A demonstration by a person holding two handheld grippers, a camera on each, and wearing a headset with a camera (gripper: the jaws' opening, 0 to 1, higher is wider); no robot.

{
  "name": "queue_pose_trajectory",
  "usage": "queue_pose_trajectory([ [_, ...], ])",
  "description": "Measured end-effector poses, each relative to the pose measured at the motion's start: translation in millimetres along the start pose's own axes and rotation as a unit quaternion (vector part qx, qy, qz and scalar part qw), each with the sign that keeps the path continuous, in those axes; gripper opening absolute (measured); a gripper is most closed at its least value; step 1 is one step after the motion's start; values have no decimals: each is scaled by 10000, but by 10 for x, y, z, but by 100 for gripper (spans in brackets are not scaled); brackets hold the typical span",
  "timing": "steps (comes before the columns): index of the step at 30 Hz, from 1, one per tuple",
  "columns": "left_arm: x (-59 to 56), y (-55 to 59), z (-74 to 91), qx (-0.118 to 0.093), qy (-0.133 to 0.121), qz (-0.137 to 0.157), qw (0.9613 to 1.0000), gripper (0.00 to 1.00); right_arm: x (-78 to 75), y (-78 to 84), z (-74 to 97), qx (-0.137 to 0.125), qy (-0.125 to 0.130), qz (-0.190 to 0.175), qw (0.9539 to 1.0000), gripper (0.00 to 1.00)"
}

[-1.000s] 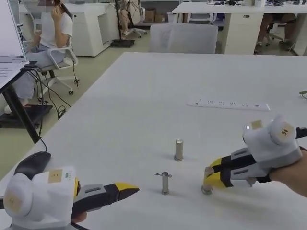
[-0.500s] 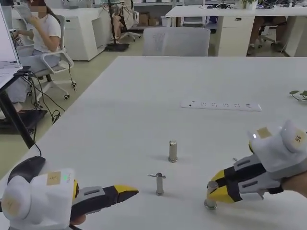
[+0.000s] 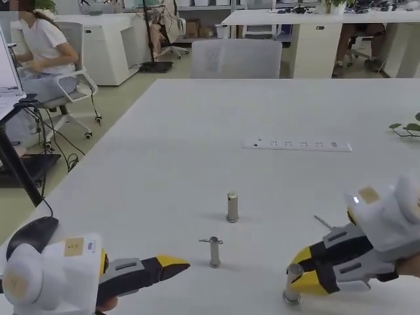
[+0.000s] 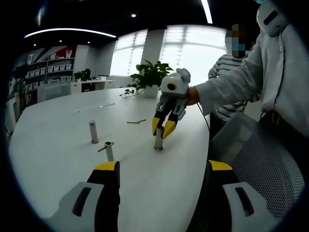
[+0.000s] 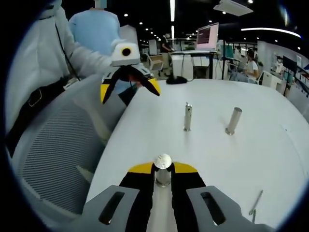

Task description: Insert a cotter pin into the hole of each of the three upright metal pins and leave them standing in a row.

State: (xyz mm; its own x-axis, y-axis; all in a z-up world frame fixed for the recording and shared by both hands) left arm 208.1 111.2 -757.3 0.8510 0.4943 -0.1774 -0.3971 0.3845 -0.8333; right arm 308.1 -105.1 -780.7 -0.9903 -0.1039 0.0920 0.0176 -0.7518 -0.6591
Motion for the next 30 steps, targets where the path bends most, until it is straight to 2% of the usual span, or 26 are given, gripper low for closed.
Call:
queue_pose_trajectory([
  [15,-4,9,-10,8,20,26,10000,72,73,30,-63,66,-140,240,9996,13],
  [22,-12,17,-22,27,40,30,10000,72,110,46,-68,46,-158,521,9985,14],
  [30,-22,20,-30,57,59,31,10000,71,119,51,-60,49,-196,529,9984,15],
])
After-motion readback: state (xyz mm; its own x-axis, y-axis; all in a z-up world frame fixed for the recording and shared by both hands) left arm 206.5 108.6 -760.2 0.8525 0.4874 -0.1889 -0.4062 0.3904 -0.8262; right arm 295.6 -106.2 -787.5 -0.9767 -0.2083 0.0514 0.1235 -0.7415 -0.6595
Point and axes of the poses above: the centre of the closed fingertips' face, and the gripper's own axes: z roughly backward along the fingers, x roughly to its left, y roughly out of its underside, the point moved 7 cm from there along z, roughly backward along the fingers, and after that the axes turned 12 degrees about x, right-handed, at the moved point
